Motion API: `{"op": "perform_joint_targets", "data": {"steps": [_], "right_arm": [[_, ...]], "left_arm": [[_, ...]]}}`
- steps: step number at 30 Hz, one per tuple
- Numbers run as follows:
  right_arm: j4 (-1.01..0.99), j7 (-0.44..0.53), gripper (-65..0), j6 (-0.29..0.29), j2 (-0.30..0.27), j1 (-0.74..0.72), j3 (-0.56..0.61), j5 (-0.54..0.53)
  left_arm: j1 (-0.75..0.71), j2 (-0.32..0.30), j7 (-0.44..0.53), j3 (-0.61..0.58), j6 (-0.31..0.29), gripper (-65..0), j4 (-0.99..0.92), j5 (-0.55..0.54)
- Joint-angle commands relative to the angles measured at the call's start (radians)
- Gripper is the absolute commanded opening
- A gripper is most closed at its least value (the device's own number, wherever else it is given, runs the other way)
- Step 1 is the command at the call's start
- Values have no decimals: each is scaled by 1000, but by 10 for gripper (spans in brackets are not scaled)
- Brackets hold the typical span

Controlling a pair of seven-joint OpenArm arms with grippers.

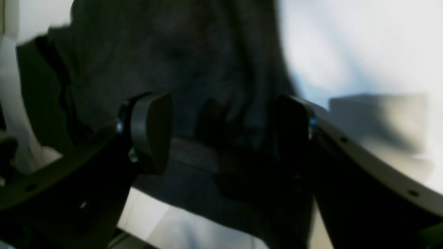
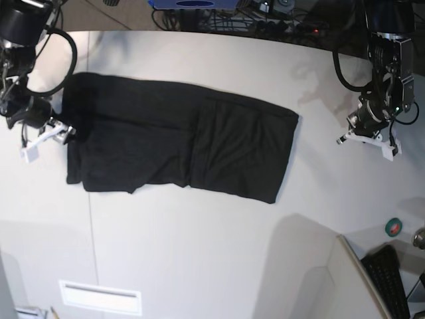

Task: Layout the t-shirt on the table in an organized manner, then fold the t-shirt properly
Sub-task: 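Grasp the shirt's folded edge with both grippers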

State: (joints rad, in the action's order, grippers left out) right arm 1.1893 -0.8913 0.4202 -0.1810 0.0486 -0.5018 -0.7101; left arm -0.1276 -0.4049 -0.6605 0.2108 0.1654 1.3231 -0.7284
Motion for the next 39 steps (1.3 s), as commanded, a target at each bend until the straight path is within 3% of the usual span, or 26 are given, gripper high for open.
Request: {"op": "perform_joint_targets", "data": {"steps": [1, 6, 13, 16, 18, 23, 33, 36, 39], "right_arm": [[-1, 13, -210, 7, -21, -5, -1, -13], [-38, 14, -210, 7, -18, 6, 41, -13], [-27, 18, -213, 7, -13, 21, 113, -15], [-27, 76, -216, 7, -13, 20, 156, -12], [-27, 120, -216, 7, -24, 20, 170, -10], [-29, 126, -216, 7, -55, 20, 194, -10], [-30, 131, -222, 4, -28, -20, 220, -10], [-30, 148, -327, 3, -30, -23, 216, -10], [-42, 222, -540, -1, -24, -20, 159, -9]], "left_arm": [[26, -19, 29, -29, -3, -650, -6, 19], [102, -13, 100, -175, -3, -650, -92, 112], [176, 53, 164, -314, -5, -650, -179, 119], [197, 74, 175, -368, -5, -650, -212, 119], [202, 85, 175, -374, -5, -650, -218, 119], [200, 88, 175, -382, -5, -650, -222, 119], [190, 125, 172, -385, -5, -650, -219, 120], [177, 120, 172, -385, -5, -650, -221, 120], [161, 119, 172, -385, -5, -650, -216, 120]]}}
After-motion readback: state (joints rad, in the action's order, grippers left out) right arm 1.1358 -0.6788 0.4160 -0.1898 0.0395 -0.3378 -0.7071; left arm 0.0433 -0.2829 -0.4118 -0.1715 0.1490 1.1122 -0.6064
